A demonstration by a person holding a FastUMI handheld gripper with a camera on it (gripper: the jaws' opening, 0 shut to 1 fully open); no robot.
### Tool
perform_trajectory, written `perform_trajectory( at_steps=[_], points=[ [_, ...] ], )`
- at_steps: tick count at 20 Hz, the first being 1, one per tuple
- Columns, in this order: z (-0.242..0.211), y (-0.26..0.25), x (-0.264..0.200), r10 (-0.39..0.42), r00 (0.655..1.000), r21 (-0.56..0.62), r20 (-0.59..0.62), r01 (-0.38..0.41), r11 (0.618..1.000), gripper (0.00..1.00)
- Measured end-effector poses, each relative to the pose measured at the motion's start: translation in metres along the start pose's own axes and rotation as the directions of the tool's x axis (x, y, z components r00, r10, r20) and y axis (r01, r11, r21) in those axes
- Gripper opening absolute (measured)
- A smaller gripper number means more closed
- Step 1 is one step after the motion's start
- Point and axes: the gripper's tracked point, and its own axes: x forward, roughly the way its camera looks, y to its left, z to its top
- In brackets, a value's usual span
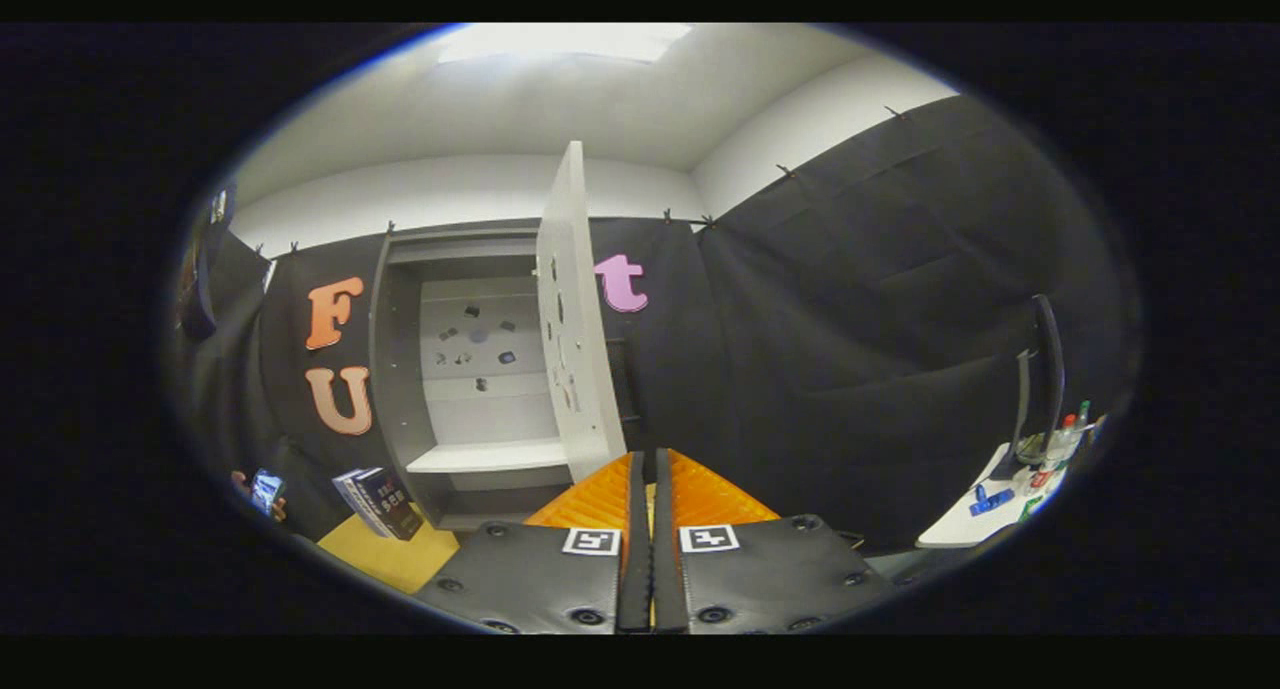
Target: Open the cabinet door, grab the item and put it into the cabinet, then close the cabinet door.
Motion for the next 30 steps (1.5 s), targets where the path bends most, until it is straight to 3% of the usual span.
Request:
perform_trajectory(
  at_steps=[3,6,11,12,15,16,17,21,25,30],
  points=[
    [-0.01,0.051,-0.016,0.052,0.999,-0.002,-0.001,-0.052,0.999,0.08],
    [-0.03,0.092,-0.018,0.082,0.996,-0.011,-0.017,-0.082,0.997,0.23],
    [-0.074,0.154,-0.001,0.202,0.975,-0.023,-0.095,-0.205,0.978,0.49],
    [-0.081,0.161,0.009,0.217,0.97,-0.008,-0.111,-0.219,0.976,0.56],
    [-0.104,0.183,0.033,0.272,0.953,0.075,-0.135,-0.264,0.962,0.64],
    [-0.113,0.189,0.041,0.29,0.946,0.091,-0.145,-0.279,0.956,0.77],
    [-0.126,0.195,0.05,0.307,0.939,0.099,-0.157,-0.295,0.95,0.81],
    [-0.18,0.206,0.074,0.337,0.905,0.067,-0.262,-0.331,0.941,0.82],
    [-0.246,0.22,0.08,0.387,0.823,0.029,-0.415,-0.414,0.91,0.82],
    [-0.331,0.198,0.09,0.293,0.771,-0.097,-0.565,-0.415,0.905,0.82]
  ],
)
